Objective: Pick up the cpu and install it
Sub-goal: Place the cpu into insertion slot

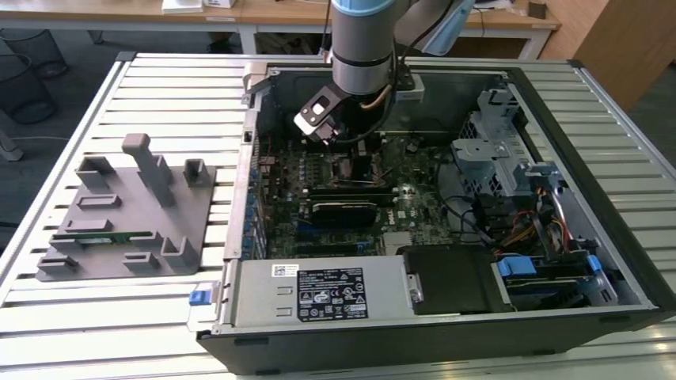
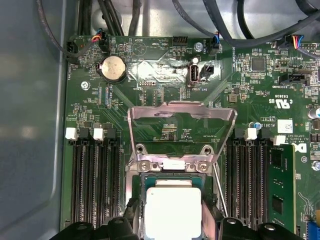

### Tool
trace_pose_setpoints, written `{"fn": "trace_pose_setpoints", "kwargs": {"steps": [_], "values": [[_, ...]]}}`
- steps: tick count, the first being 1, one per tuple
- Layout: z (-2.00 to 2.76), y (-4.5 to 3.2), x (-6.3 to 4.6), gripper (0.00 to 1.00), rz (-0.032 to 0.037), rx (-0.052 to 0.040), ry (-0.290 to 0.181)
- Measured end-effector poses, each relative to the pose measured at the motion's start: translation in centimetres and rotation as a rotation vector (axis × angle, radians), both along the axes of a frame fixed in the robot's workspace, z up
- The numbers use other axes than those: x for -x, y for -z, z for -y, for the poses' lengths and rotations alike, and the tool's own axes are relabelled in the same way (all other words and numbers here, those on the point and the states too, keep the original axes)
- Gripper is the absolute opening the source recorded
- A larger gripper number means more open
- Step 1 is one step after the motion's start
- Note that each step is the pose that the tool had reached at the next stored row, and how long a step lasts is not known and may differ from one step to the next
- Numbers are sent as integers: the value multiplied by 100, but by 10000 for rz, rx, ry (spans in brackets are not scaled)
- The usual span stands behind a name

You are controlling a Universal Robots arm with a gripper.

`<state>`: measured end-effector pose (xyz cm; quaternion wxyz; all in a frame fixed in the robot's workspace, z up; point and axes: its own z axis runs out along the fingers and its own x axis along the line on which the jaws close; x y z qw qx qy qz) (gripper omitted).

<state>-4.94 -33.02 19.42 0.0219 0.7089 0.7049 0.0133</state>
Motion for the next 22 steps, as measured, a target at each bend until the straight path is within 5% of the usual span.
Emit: {"fn": "trace_pose_setpoints", "kwargs": {"steps": [8,10,11,18,22], "values": [[0,-95,-1,59,-3,16,2],[0,-136,-5,53,-21,30,2],[0,-152,-8,41,-32,32,1],[0,-268,-54,12,-302,31,2],[0,-300,-55,11,-335,31,1]]}}
